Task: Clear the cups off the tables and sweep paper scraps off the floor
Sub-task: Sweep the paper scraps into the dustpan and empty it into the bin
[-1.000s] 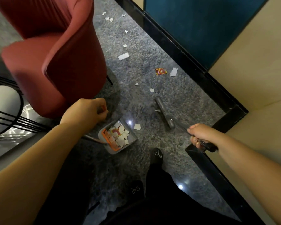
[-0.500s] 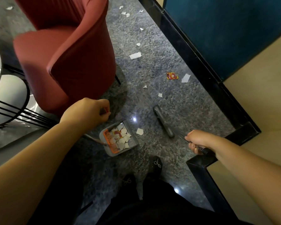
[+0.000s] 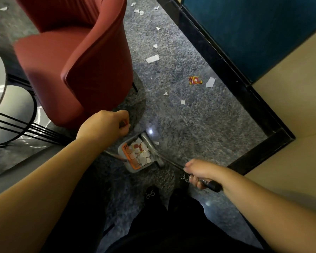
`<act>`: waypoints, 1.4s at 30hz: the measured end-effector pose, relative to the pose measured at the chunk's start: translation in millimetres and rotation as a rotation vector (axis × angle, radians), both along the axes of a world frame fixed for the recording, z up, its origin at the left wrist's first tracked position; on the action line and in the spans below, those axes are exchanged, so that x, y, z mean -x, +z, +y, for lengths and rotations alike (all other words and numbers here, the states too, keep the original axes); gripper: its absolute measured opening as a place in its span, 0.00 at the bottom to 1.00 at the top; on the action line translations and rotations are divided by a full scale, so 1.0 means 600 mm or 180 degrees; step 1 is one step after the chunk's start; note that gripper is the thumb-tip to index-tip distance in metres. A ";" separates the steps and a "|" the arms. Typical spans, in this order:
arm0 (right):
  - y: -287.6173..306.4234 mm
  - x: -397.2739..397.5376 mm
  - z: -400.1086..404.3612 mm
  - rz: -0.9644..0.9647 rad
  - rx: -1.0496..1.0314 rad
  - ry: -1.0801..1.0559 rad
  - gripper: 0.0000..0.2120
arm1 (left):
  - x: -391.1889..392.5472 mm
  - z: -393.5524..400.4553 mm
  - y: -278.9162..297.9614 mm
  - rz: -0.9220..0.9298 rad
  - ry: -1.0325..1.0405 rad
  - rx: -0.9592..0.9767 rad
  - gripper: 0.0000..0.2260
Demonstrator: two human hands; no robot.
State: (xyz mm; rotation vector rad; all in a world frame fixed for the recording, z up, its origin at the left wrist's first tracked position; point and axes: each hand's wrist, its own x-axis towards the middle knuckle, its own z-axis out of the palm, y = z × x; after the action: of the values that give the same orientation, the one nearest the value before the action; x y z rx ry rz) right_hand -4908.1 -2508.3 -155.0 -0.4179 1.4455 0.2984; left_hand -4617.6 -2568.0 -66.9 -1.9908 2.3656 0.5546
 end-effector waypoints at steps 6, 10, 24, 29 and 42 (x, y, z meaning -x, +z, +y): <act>0.032 -0.011 -0.001 0.0180 0.0157 -0.0186 0.06 | -0.030 0.017 0.008 0.0150 0.0028 -0.0036 0.03; 0.062 0.012 -0.015 0.0267 0.0449 -0.0271 0.05 | -0.037 0.021 0.013 0.0258 0.0115 -0.0022 0.03; 0.005 -0.020 -0.060 0.0584 0.0968 0.0176 0.06 | -0.053 -0.022 0.014 0.0271 -0.0051 0.0138 0.03; -0.013 -0.051 -0.054 0.0534 0.0673 0.0425 0.12 | -0.061 -0.022 -0.009 0.0209 -0.0030 0.0092 0.03; 0.007 -0.064 -0.020 0.0141 0.0286 -0.0059 0.05 | -0.061 -0.016 -0.014 0.0105 -0.0038 0.0154 0.04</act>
State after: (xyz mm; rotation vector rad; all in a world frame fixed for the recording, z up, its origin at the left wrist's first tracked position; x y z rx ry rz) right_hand -4869.8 -2520.0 -150.8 -0.4730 1.5093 0.2296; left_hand -4581.0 -2577.8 -75.1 -2.0008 2.4313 0.5393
